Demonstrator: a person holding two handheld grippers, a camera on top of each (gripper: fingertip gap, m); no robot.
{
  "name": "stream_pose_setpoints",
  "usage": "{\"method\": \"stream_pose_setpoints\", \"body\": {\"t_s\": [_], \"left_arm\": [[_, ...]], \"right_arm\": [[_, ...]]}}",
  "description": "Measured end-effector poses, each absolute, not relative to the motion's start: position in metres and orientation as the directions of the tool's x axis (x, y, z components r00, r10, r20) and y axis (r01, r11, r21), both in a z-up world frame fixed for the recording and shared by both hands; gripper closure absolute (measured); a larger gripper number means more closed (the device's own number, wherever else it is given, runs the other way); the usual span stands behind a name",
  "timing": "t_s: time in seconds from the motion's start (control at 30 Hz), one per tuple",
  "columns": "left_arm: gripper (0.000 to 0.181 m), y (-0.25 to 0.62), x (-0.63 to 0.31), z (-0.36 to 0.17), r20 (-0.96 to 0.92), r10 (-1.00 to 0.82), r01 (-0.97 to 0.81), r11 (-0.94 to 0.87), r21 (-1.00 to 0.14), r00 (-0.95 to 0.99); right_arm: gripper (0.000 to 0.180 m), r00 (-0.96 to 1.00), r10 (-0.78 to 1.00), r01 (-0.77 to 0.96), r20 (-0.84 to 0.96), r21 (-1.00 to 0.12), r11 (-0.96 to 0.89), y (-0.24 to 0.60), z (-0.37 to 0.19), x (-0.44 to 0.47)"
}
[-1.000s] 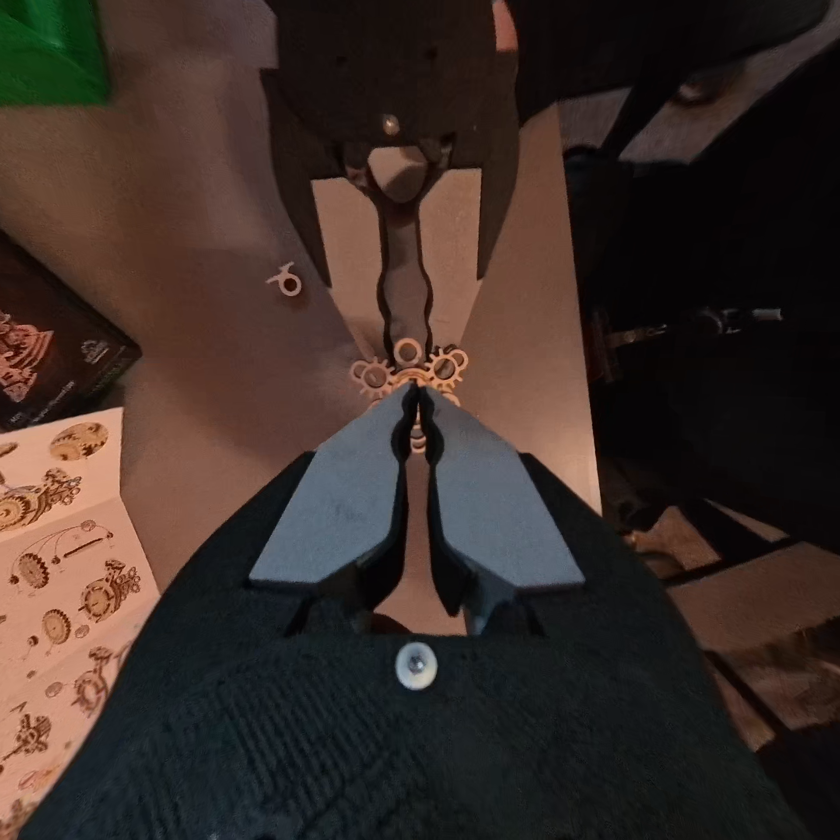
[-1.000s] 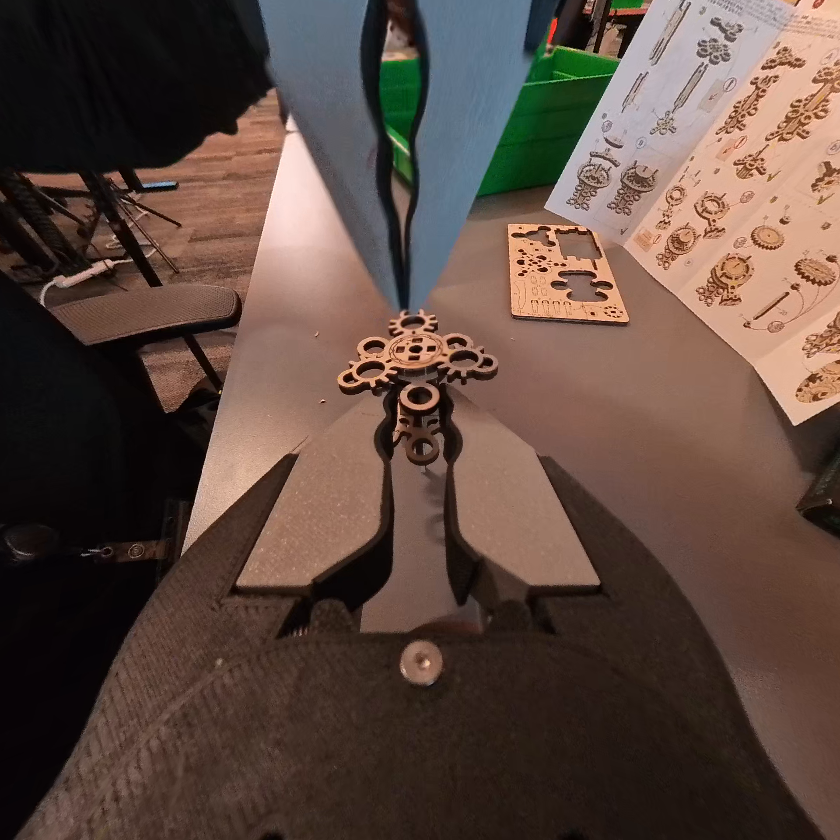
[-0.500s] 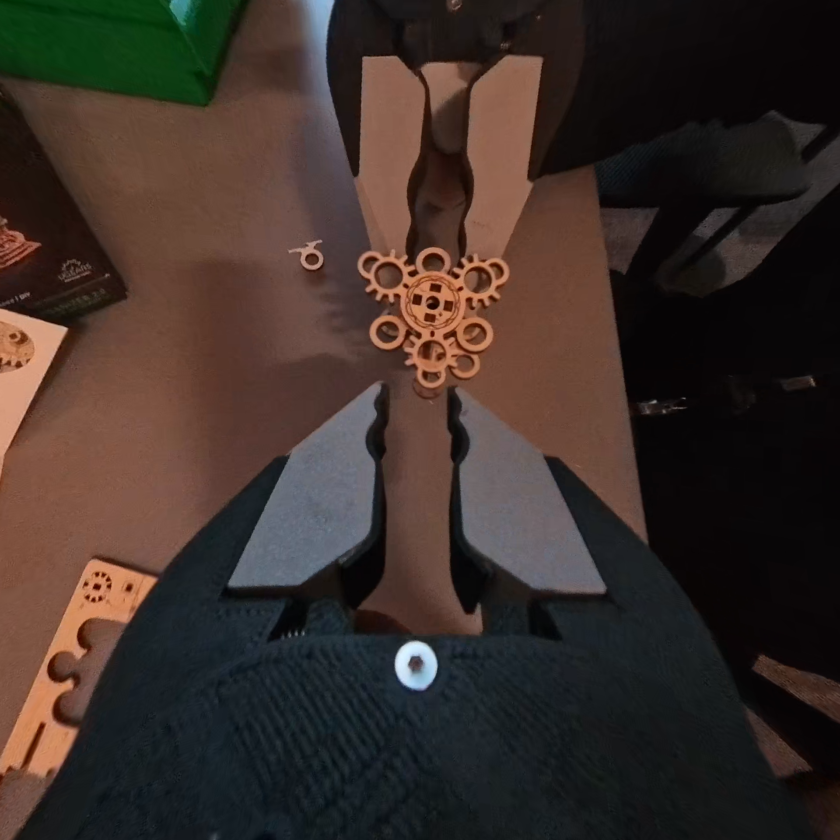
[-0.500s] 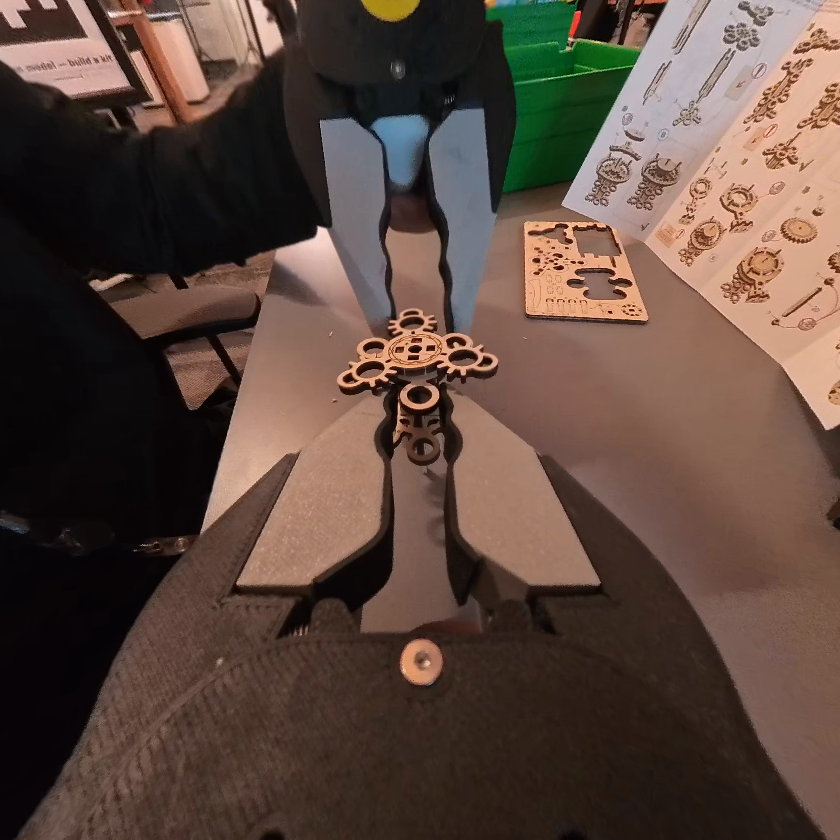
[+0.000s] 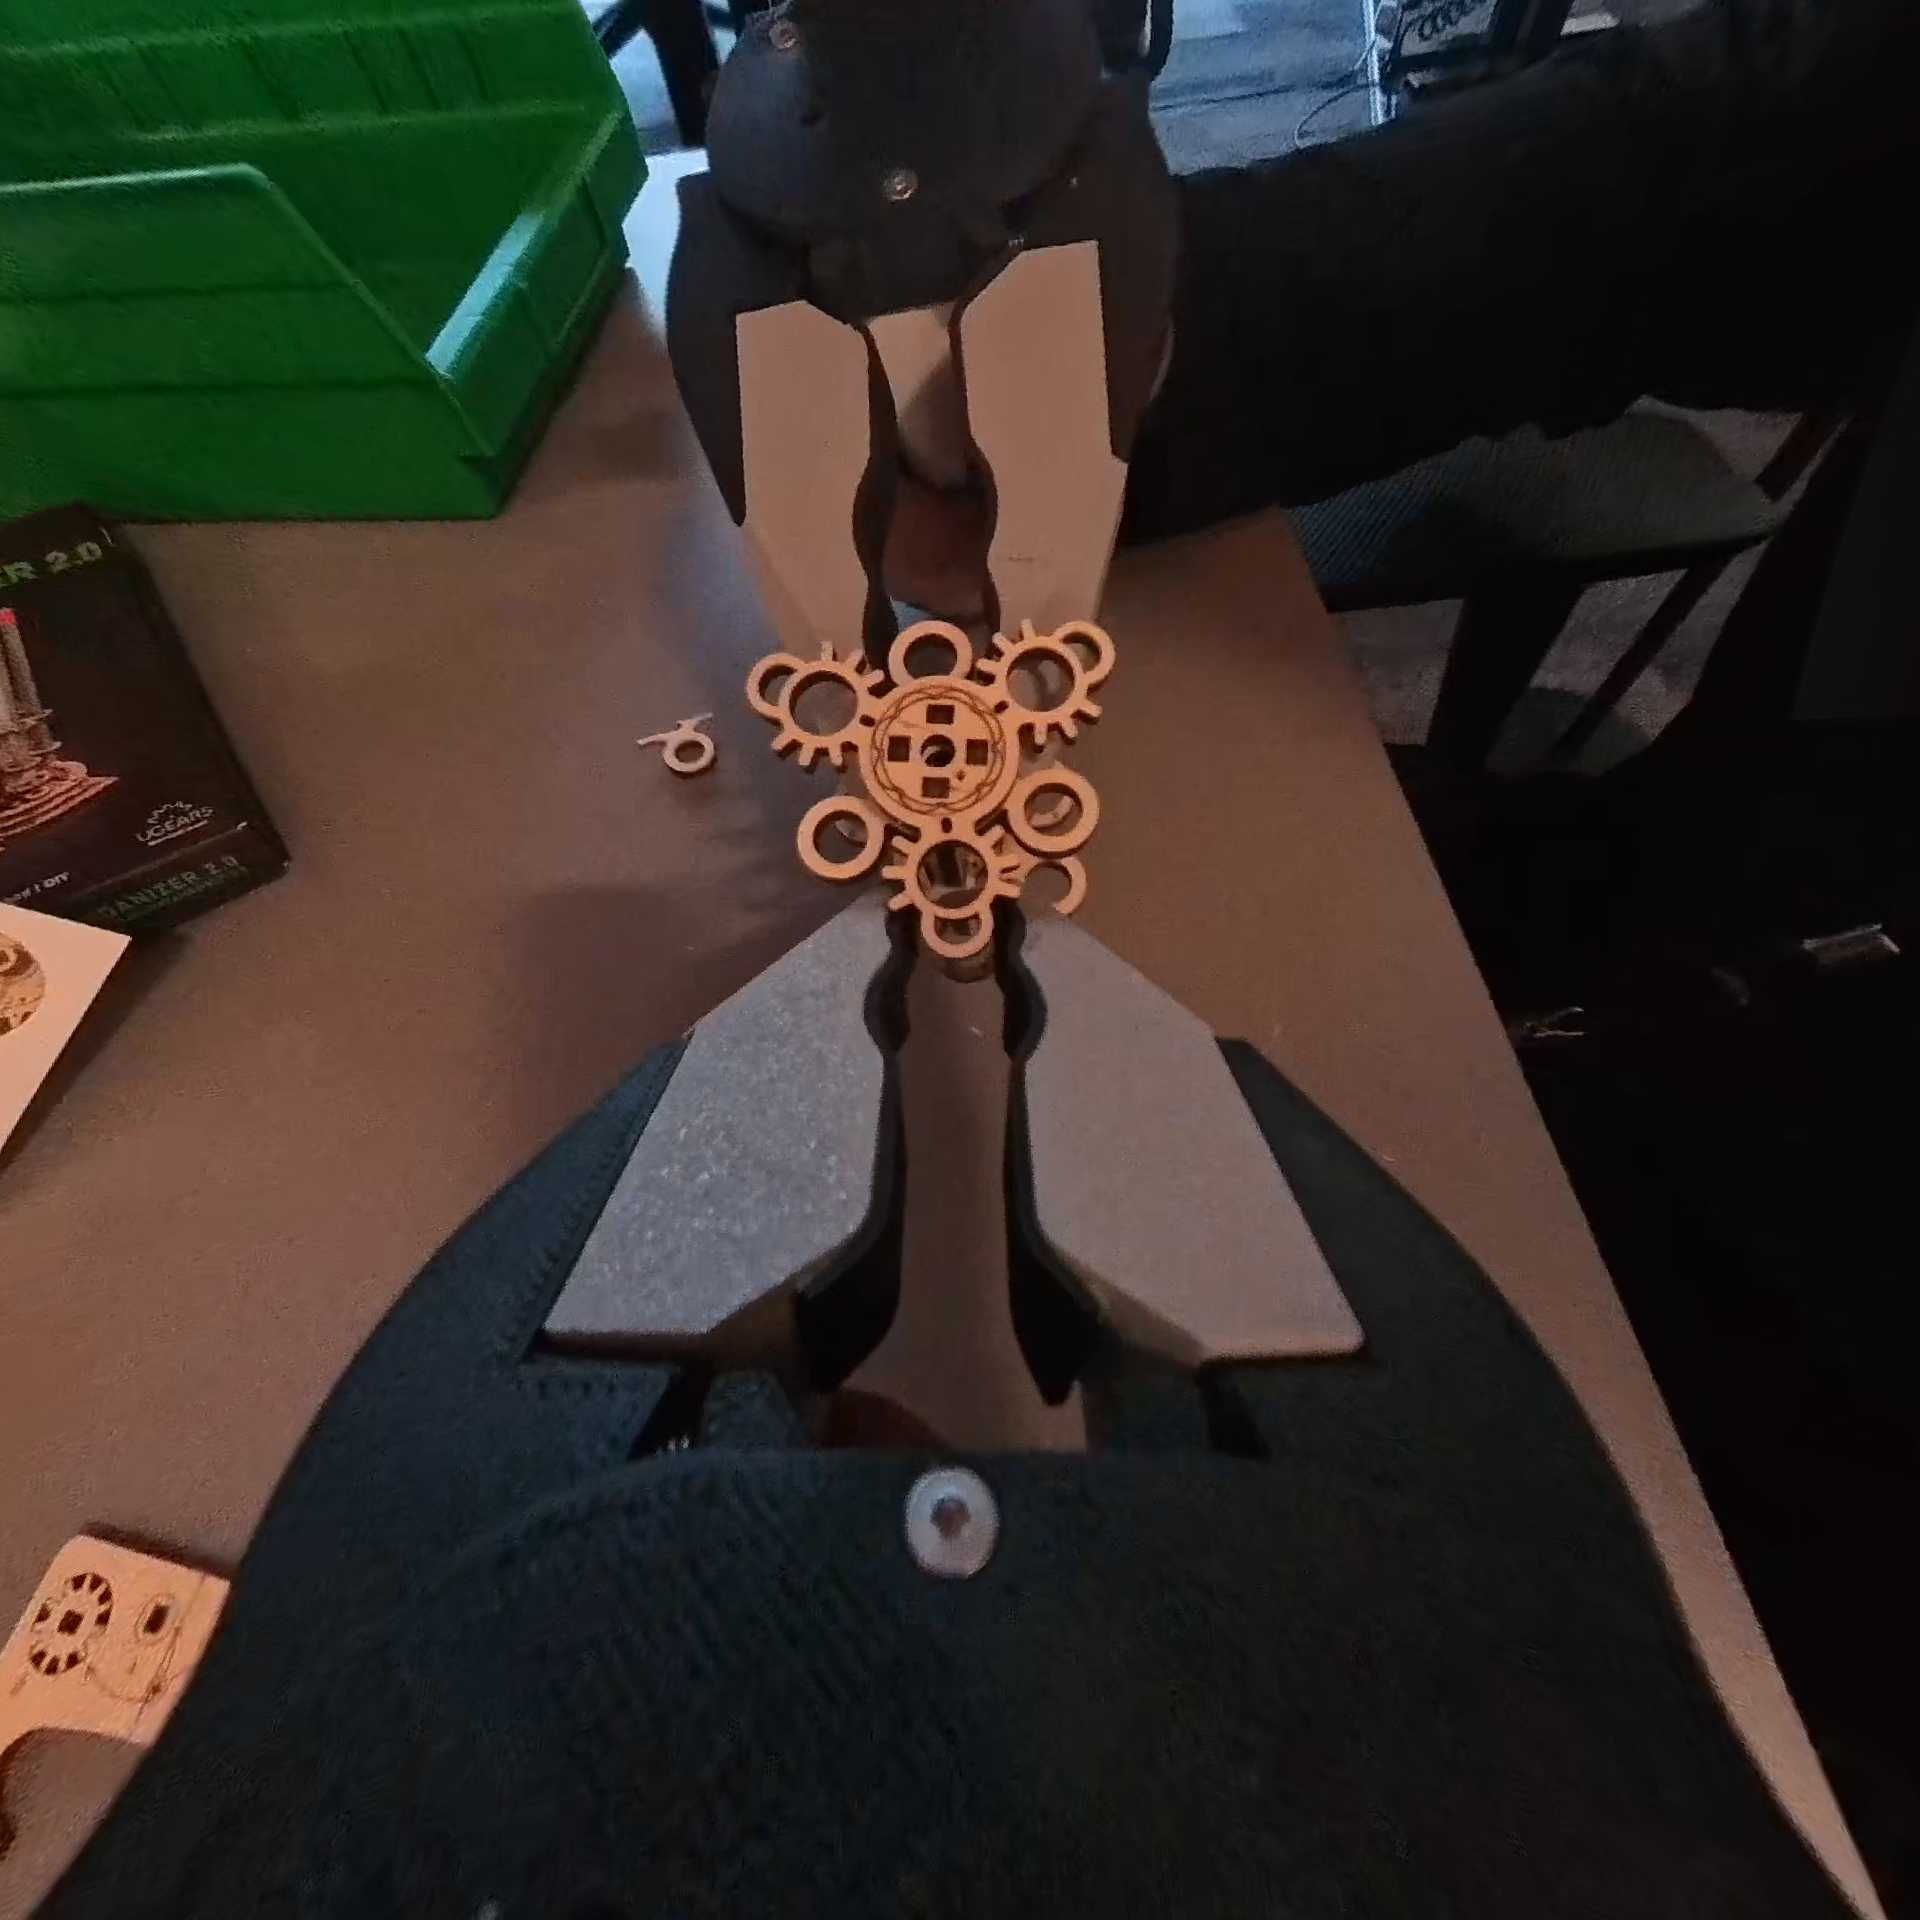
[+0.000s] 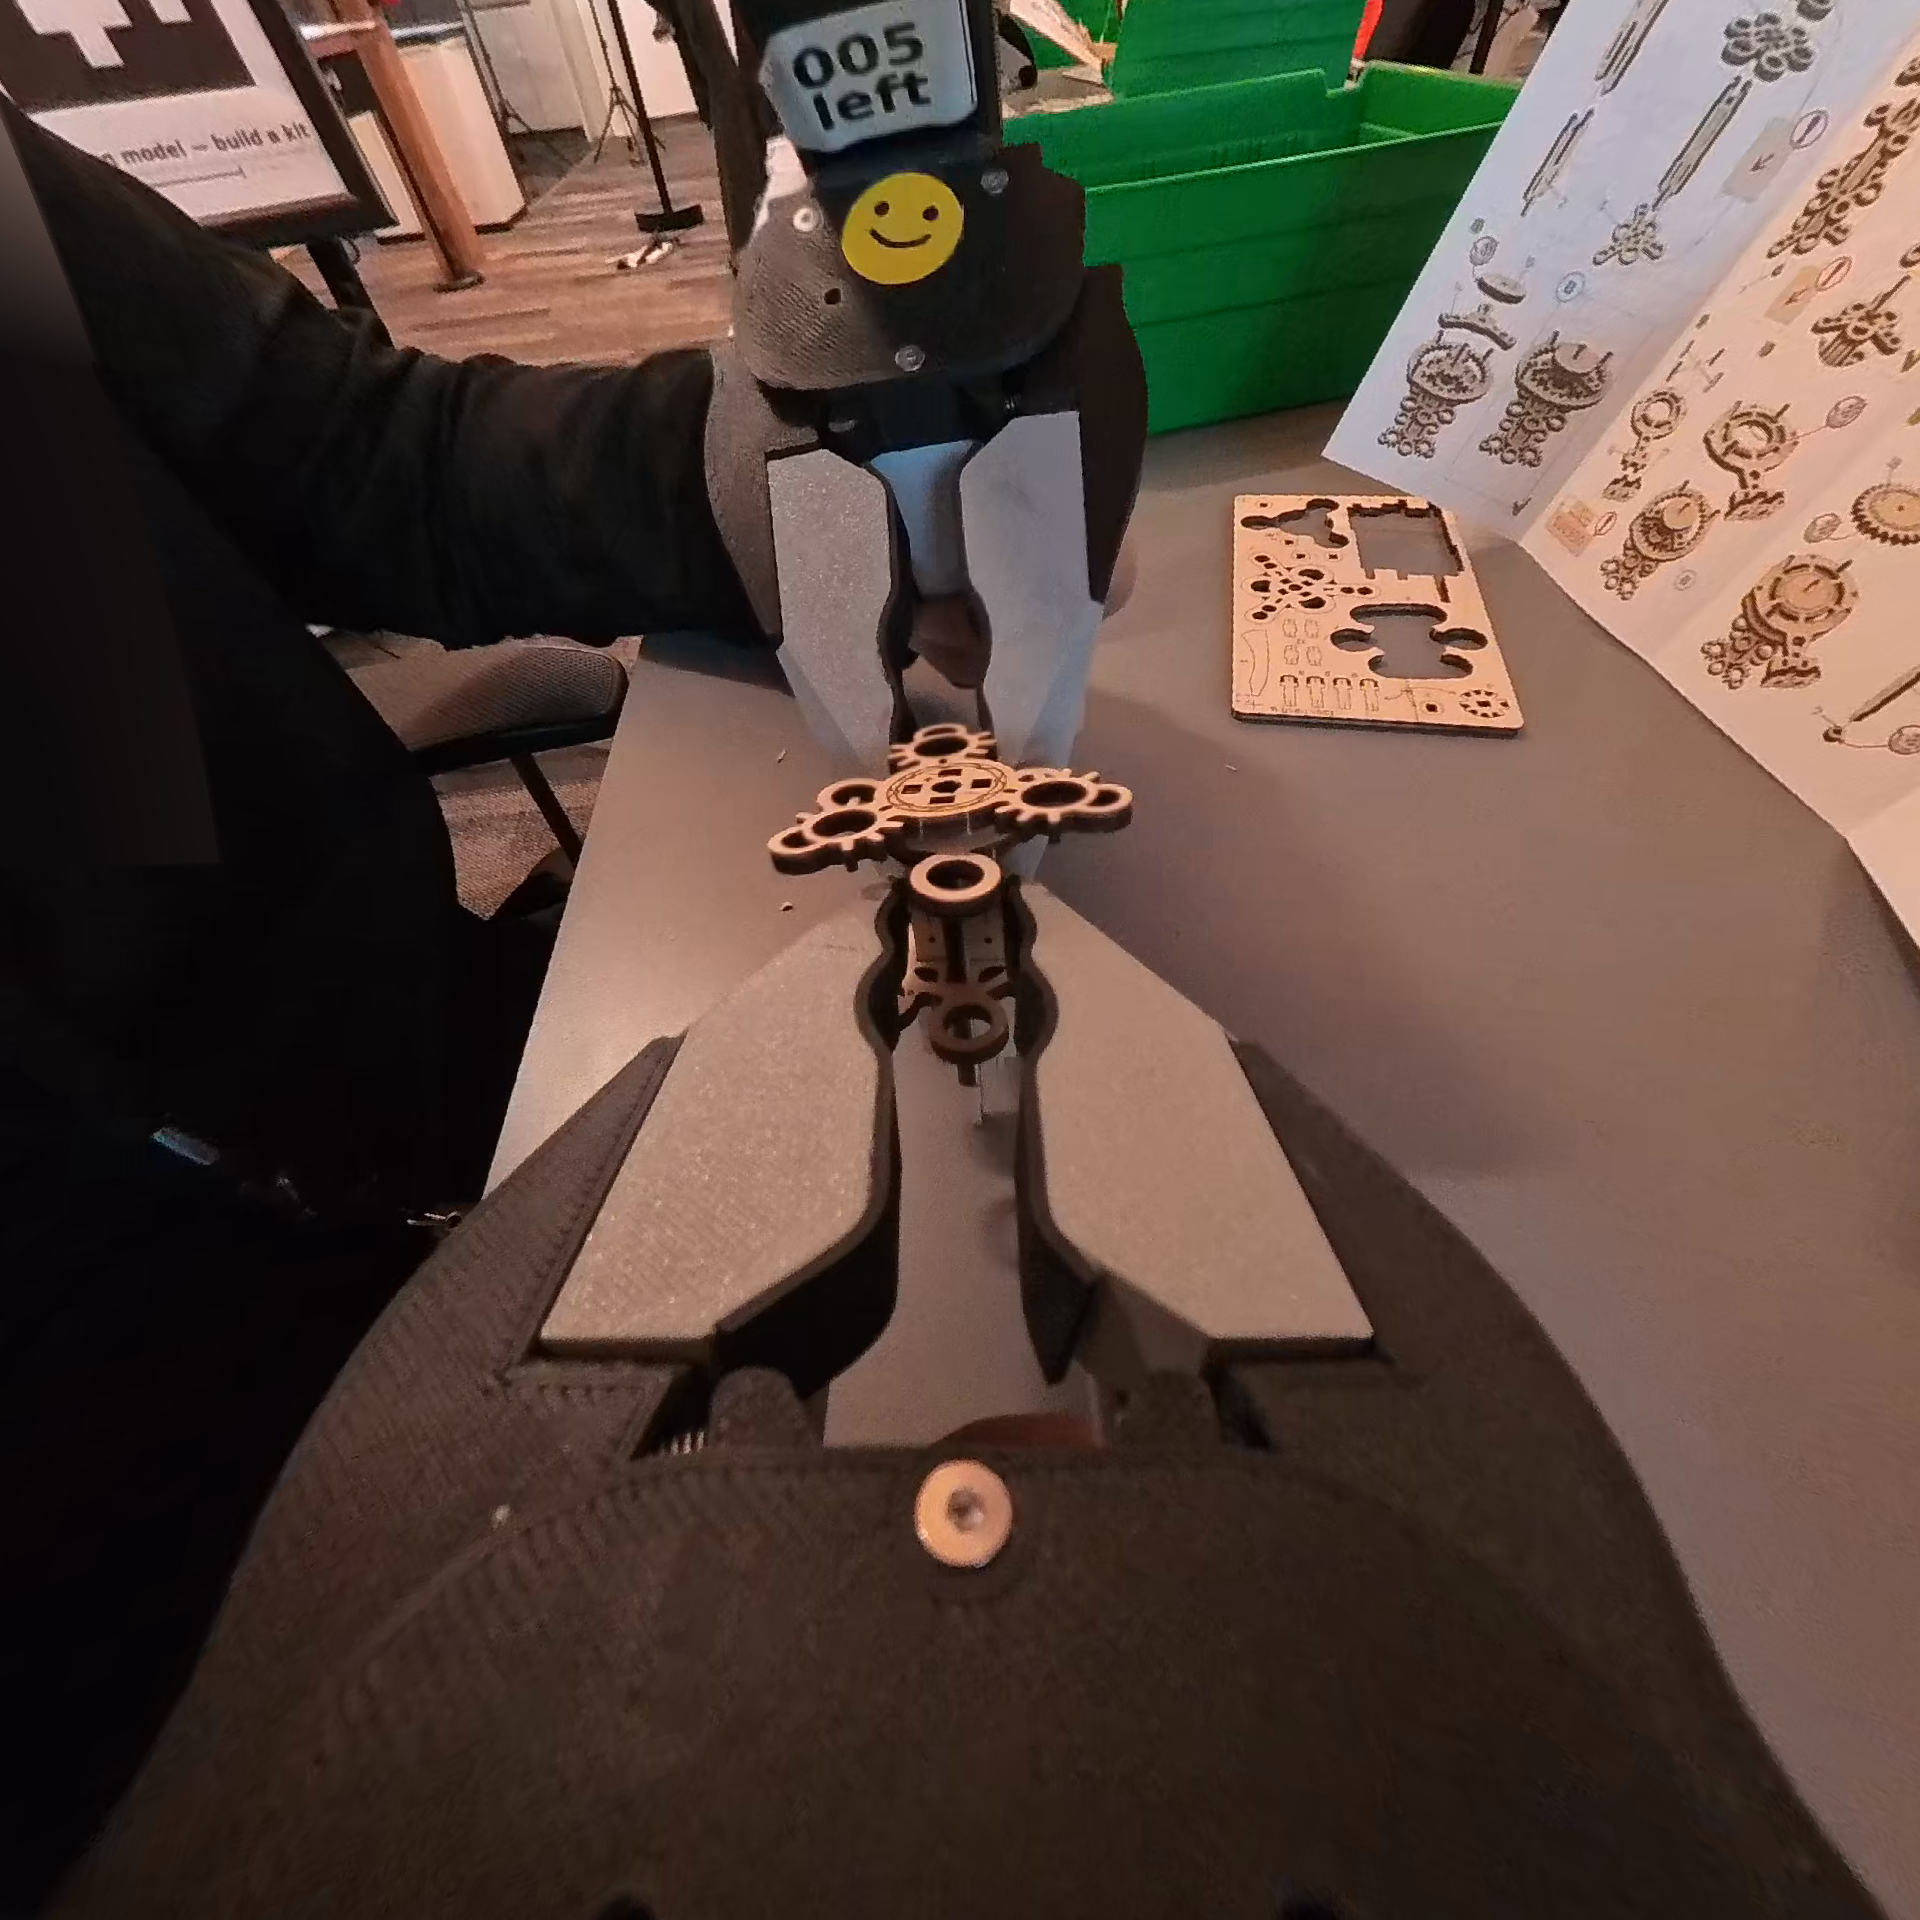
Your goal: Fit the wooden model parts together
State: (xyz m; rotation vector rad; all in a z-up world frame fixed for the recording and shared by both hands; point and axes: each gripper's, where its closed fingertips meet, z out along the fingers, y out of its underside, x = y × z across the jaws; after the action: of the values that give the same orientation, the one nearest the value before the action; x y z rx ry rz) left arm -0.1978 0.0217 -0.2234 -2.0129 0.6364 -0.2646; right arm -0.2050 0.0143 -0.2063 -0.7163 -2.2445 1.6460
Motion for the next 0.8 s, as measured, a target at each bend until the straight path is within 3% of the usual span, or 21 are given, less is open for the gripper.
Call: {"method": "stream_pose_setpoints", "body": {"t_s": [0.5,0.8], "left_arm": [[0.173,0.020,-0.199,-0.212,-0.058,-0.534,-0.283,-0.351,-0.892,0.844],[0.179,0.021,-0.194,-0.209,-0.059,-0.531,-0.280,-0.347,-0.895,0.845]], "right_arm": [[0.159,-0.839,0.536,0.240,-0.098,-0.949,0.202,0.022,-0.203,-0.205],[0.169,-0.855,0.513,0.235,-0.079,-0.940,0.247,0.018,-0.208,-0.202]]}}
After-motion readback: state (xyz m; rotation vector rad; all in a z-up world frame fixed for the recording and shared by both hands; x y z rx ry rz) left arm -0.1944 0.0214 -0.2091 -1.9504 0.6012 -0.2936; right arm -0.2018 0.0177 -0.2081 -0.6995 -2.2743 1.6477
